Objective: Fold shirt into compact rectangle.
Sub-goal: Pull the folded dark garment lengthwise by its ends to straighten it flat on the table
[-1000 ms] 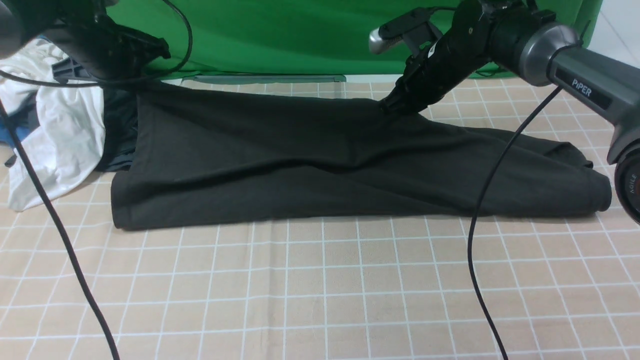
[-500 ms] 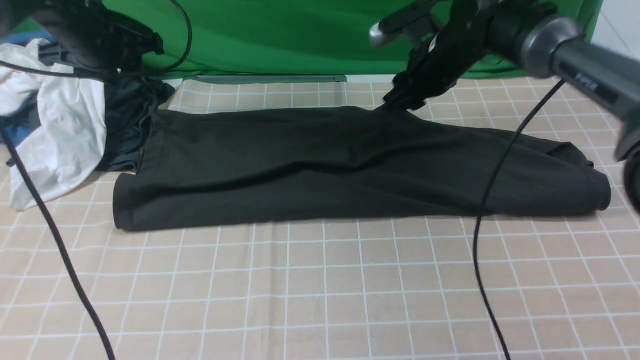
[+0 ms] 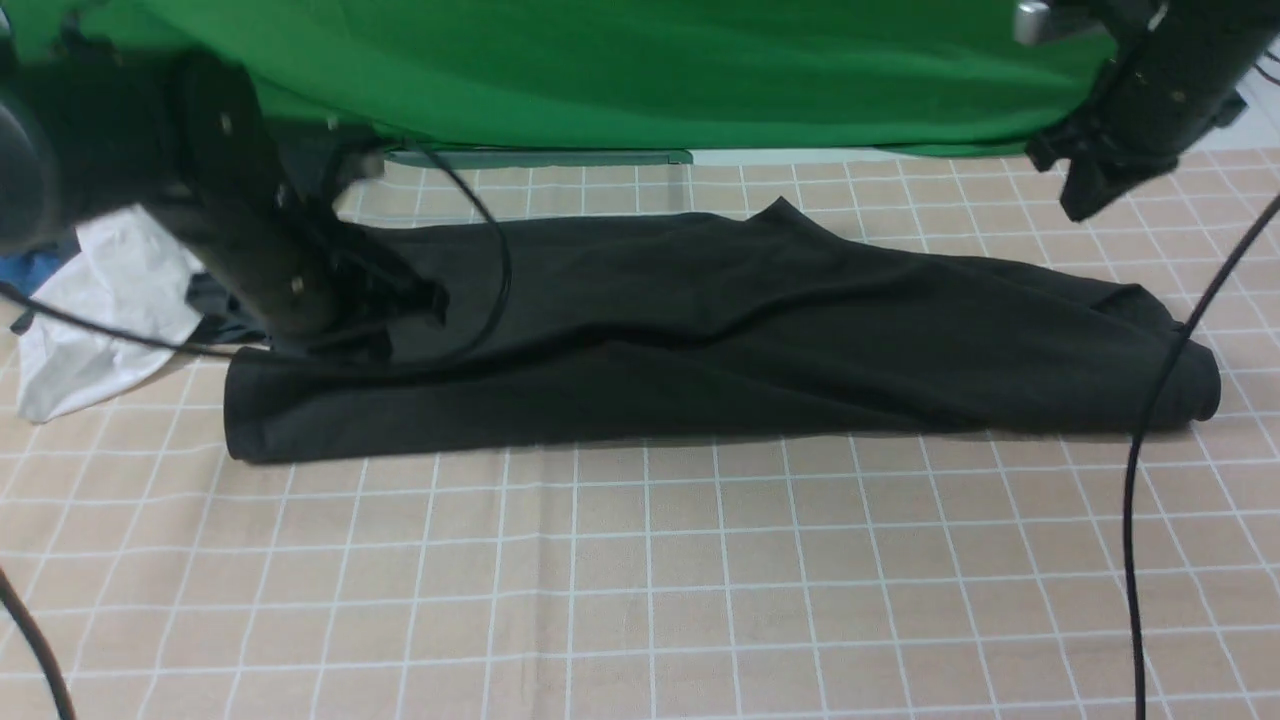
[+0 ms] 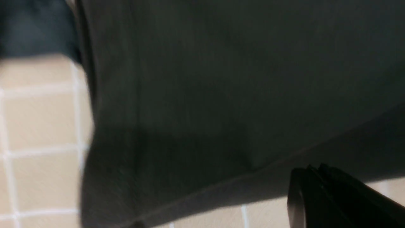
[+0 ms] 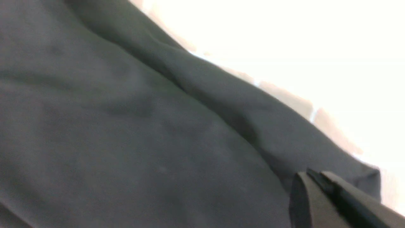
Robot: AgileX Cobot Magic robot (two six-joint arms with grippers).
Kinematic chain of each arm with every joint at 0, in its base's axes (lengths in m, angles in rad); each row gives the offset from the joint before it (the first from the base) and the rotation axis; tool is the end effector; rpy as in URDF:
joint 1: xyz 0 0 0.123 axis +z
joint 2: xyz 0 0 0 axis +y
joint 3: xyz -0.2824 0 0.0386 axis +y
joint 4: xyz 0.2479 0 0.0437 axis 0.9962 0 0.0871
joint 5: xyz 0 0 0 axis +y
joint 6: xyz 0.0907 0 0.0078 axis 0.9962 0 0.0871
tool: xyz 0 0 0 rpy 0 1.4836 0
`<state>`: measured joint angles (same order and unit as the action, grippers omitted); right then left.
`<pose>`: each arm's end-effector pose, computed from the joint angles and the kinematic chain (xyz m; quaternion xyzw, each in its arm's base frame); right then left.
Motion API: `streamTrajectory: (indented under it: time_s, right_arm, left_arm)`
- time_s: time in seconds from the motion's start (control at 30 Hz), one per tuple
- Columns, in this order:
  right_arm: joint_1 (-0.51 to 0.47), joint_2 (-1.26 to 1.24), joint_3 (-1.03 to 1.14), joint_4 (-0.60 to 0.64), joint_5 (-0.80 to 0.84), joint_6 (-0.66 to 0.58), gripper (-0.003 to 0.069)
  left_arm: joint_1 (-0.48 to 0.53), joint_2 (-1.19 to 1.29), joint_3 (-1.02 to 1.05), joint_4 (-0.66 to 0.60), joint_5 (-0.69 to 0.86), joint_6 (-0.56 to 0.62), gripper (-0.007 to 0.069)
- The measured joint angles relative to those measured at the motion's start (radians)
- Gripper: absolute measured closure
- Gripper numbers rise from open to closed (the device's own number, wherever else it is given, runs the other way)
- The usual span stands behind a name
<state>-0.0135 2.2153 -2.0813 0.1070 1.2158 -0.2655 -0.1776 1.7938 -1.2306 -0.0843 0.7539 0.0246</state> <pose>0.4796 0.0026 0.2495 -0.1134 0.9803 0.0306 0.1591 0.3568 -0.0694 0.2088 0.0741 0.9822 -0.0465 0.1664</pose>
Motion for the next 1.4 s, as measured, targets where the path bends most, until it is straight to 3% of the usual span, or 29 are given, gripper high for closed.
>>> streamTrajectory:
  time_s: [0.1, 0.13, 0.27, 0.47, 0.6, 0.77, 0.83, 1.03, 1.4]
  right_arm:
    - [-0.022, 0.031, 0.006, 0.006, 0.002, -0.001, 0.0502]
    - [-0.025, 0.051, 0.006, 0.012, 0.002, -0.018, 0.0425]
    - [-0.02, 0.1, 0.011, 0.059, 0.002, -0.081, 0.0279]
    - [0.009, 0.13, 0.014, 0.092, -0.037, -0.128, 0.0228]
    - [0.025, 0.146, 0.014, 0.095, -0.067, -0.133, 0.0274]
    - [0.029, 0.157, 0.014, 0.097, -0.084, -0.155, 0.0555]
    - [0.029, 0.157, 0.014, 0.097, -0.084, -0.155, 0.0601]
    - [0.024, 0.159, -0.078, 0.084, -0.008, -0.125, 0.061]
    - [0.01, 0.167, -0.138, 0.015, -0.031, -0.08, 0.061]
  left_arm:
    - [0.0, 0.026, 0.038, 0.0, -0.01, -0.008, 0.0609]
    - [0.0, 0.048, 0.045, 0.004, -0.014, -0.015, 0.0609]
    - [0.0, 0.088, 0.048, 0.011, -0.029, -0.025, 0.0609]
    - [0.0, 0.094, 0.048, 0.016, -0.037, -0.04, 0.0607]
    - [-0.001, 0.094, 0.048, 0.018, -0.039, -0.041, 0.0607]
    - [-0.001, 0.094, 0.048, 0.018, -0.039, -0.041, 0.0607]
    - [-0.001, 0.094, 0.048, 0.019, -0.039, -0.041, 0.0607]
    - [-0.001, 0.094, 0.048, 0.021, -0.04, -0.041, 0.0606]
    - [-0.002, 0.094, 0.048, 0.057, -0.039, -0.041, 0.0606]
